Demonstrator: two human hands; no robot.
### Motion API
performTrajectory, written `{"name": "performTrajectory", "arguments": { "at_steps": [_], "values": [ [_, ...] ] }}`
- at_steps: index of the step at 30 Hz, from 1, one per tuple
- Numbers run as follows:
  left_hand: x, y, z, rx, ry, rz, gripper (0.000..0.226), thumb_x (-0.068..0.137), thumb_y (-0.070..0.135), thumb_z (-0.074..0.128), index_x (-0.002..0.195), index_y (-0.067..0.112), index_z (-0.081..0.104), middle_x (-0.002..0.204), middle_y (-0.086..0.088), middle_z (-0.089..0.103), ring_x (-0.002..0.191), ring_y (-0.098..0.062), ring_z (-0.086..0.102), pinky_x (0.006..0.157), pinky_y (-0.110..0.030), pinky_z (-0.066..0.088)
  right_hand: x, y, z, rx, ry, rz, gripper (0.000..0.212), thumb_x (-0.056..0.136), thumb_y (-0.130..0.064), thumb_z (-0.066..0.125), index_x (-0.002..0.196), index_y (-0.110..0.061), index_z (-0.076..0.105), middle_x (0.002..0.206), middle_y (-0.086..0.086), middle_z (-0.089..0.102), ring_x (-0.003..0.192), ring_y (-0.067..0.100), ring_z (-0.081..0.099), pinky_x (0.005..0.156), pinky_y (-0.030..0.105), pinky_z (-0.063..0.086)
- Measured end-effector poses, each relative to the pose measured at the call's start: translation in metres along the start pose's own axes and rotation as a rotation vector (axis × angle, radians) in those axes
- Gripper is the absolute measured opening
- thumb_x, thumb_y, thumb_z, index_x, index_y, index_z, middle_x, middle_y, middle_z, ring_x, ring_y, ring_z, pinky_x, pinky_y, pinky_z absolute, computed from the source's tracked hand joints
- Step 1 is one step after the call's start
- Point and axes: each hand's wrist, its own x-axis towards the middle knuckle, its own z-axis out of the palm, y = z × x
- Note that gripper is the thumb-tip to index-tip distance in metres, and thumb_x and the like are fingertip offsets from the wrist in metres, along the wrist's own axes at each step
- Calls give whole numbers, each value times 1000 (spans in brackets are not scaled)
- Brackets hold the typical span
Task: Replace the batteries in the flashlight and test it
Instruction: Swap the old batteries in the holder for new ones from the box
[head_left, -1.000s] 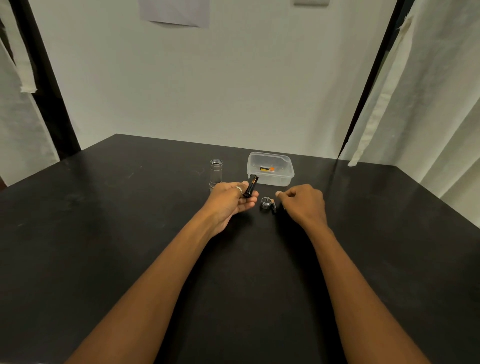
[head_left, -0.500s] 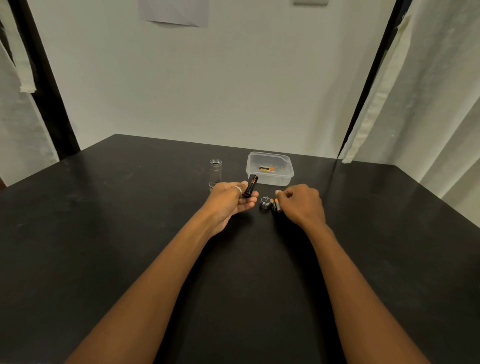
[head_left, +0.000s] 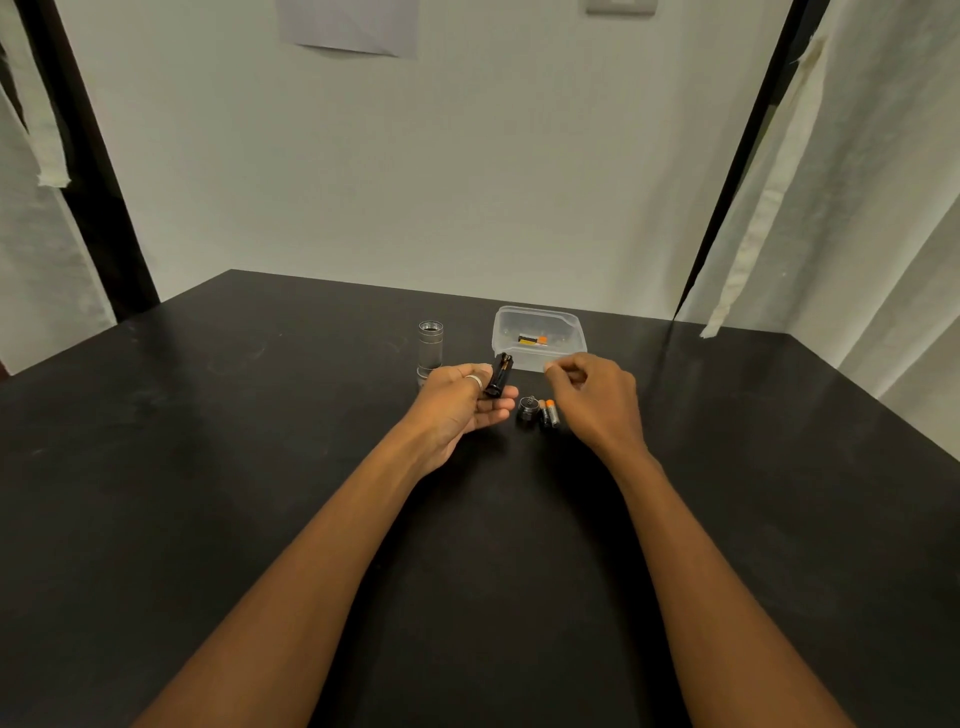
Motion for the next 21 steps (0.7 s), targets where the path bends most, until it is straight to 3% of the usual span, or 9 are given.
{"name": "performTrajectory", "arguments": {
  "at_steps": [4,6,10,15,18,21],
  "values": [
    [0,0,-1,26,-41,8,32,109,13,39,114,5,69,91,-11,74,78,-15,71,68,-23,59,-2,-8,3,117,-151,-136,41,90,-39,74,127,-20,70,113,-11,70,99,2,65,81,11,46],
    [0,0,-1,37,-61,3,34,109,12,37,116,4,69,92,-12,72,82,-16,70,67,-23,58,-4,-12,6,132,-240,-182,50,87,-38,79,132,-22,66,123,-11,68,109,4,62,84,13,44],
    [-2,2,-1,64,-83,-8,36,109,14,35,119,9,69,97,-10,77,86,-13,72,69,-25,58,-7,-15,8,166,-271,-224,51,83,-28,83,131,-20,66,125,-7,68,115,7,61,91,24,50],
    [-2,1,3,90,-79,19,32,106,34,51,114,11,71,92,-6,75,82,-11,71,69,-23,58,-8,-16,8,182,-209,-276,47,79,-23,85,122,-26,69,112,-16,67,104,-5,61,81,8,44],
    [0,-2,2,118,-70,46,27,104,26,58,117,7,71,78,2,70,71,-4,68,69,-21,57,-7,-15,10,160,-204,-287,51,79,-27,86,127,-21,68,118,-13,66,103,-2,60,80,10,45],
    [2,-2,1,79,-56,29,28,106,22,53,106,2,73,69,0,64,64,-2,65,69,-23,59,-7,-13,9,152,-192,-292,48,82,-29,83,128,-24,68,122,-11,66,103,3,61,78,13,45]
  ]
}}
